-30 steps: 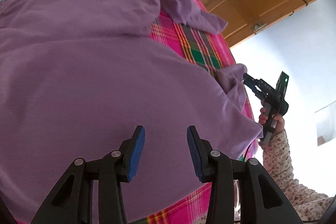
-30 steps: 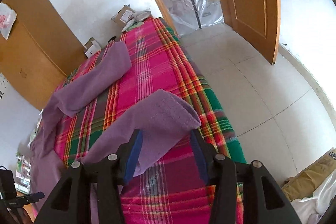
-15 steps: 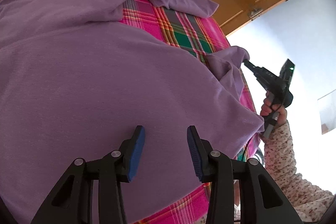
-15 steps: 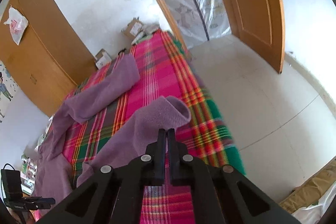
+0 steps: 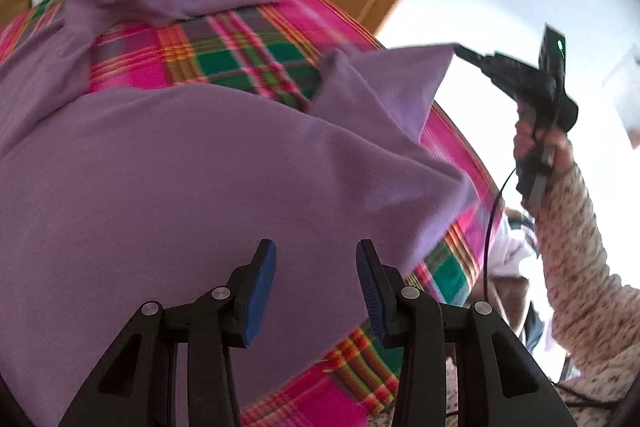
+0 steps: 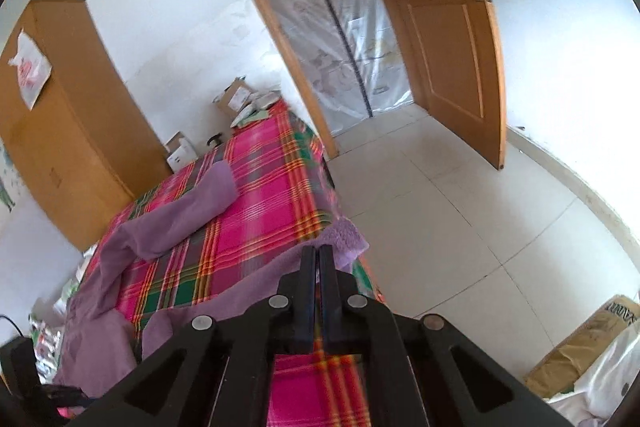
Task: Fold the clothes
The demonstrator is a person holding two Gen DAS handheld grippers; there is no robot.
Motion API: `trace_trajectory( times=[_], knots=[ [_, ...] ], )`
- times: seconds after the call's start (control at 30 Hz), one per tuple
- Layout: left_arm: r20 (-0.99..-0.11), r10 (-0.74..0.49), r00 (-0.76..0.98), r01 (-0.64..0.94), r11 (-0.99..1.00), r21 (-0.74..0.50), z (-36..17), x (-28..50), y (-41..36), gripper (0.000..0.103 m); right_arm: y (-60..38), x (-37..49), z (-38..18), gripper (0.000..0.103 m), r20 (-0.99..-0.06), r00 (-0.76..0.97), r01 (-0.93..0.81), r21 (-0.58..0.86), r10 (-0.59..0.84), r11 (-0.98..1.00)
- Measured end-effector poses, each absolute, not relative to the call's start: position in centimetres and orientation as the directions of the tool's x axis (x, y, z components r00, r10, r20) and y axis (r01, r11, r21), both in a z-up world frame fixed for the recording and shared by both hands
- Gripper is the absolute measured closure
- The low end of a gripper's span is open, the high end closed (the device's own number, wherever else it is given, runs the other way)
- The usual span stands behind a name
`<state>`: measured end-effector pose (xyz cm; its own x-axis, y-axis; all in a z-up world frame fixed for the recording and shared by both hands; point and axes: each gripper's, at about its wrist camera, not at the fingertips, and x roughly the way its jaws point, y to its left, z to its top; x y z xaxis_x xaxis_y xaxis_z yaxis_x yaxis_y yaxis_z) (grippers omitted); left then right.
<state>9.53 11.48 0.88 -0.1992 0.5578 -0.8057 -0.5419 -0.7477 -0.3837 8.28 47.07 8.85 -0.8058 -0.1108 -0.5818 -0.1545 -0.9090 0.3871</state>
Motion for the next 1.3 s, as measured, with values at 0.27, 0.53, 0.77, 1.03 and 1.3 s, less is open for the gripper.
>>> trace_trajectory(
  times=[0.27,0.53,0.77,1.03,1.3],
  knots=[
    [-0.818,0.544,-0.186,-0.549,-0.748,-0.373,0.5,9.4,12.3,0.060,50.7,10.6,8.6,0.101,-0.586,-0.810,-0.251,0.353,-0.004,-0.902],
    [-0.815,0.552,-0.176,-0.548,-0.743,-0.385,0.5,8.8,12.9,0.060,54.3,12.1,7.5,0.101,-0.610,-0.786,-0.359,0.320,0.099,-0.877],
    [-0.813,0.558,-0.168,-0.548,-0.738,-0.394,0.4,9.1,13.2,0.060,57.4,13.4,7.2,0.101,-0.613,-0.771,-0.439,0.315,0.173,-0.842],
    [-0.806,0.569,-0.162,-0.541,-0.734,-0.409,0.1,9.1,13.4,0.060,60.2,16.1,5.2,0.103,-0.652,-0.713,-0.542,0.281,0.256,-0.792],
    [-0.802,0.577,-0.156,-0.542,-0.728,-0.419,-0.1,8.9,13.7,0.060,60.6,16.7,2.7,0.101,-0.690,-0.712,-0.490,0.358,0.128,-0.795]
  ],
)
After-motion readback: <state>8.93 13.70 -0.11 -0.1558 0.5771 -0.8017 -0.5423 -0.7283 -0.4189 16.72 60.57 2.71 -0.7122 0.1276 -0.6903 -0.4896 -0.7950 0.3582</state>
